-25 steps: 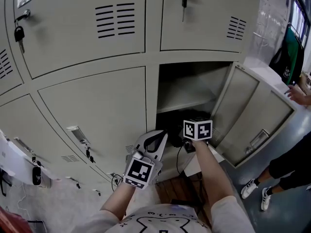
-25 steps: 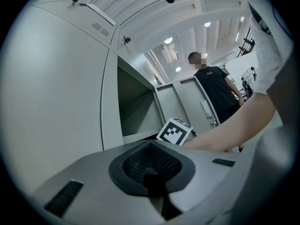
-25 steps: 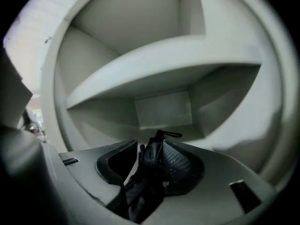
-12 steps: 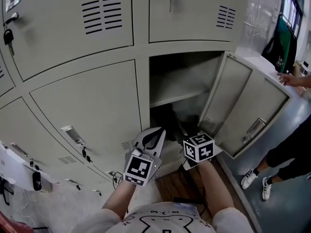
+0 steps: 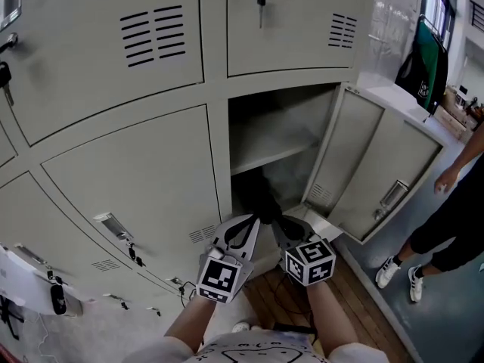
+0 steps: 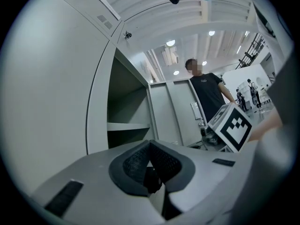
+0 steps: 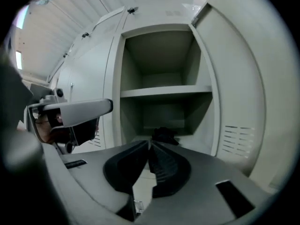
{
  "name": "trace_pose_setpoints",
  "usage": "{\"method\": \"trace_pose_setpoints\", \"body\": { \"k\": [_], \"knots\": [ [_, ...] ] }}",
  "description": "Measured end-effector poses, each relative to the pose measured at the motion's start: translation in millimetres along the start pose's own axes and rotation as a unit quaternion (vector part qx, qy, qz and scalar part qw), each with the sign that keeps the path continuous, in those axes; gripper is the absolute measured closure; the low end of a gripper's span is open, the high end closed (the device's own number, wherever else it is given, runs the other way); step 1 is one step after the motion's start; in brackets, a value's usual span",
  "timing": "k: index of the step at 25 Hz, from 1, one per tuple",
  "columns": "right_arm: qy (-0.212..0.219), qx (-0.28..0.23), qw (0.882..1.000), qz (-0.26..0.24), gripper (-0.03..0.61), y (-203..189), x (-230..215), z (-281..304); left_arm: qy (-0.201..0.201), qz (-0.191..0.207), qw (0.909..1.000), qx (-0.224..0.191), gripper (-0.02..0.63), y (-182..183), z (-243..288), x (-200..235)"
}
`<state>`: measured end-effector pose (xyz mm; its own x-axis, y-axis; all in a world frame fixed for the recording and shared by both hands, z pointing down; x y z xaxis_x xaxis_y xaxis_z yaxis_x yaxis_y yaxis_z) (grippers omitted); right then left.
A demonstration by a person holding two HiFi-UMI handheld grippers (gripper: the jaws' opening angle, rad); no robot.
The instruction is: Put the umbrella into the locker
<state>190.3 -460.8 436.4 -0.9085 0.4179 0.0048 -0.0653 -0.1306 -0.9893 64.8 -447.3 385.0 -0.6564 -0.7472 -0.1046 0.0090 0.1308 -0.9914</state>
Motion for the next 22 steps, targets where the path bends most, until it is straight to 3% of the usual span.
{"method": "trace_pose_setpoints", "body": {
  "k": [1,15,22],
  "knots": [
    [-0.007,-0.013,1.000,0.001,0.548,3,3,-5,-0.001,-0.002,1.0000,-0.002,0.606,0,-1,0],
    [-0.045,-0.134,0.988,-0.053,0.552,52,46,-86,-0.008,-0.015,0.9999,-0.001,0.606,7,-26,-36],
    [-0.029,-0.147,0.987,-0.062,0.552,66,59,-150,0.008,-0.026,0.9992,-0.028,0.606,28,-44,-94]
  ]
}}
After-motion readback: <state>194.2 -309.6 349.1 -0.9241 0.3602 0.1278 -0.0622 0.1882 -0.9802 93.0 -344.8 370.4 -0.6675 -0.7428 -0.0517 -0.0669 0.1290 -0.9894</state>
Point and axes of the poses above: the fingertips, and each gripper's own axes: z forward along the fingers, x to its left, y out of its top, the point moved 6 cm from there along -z, backward along the fingers, and after that the axes turned 3 degrees about -z, right-handed, at the moved point
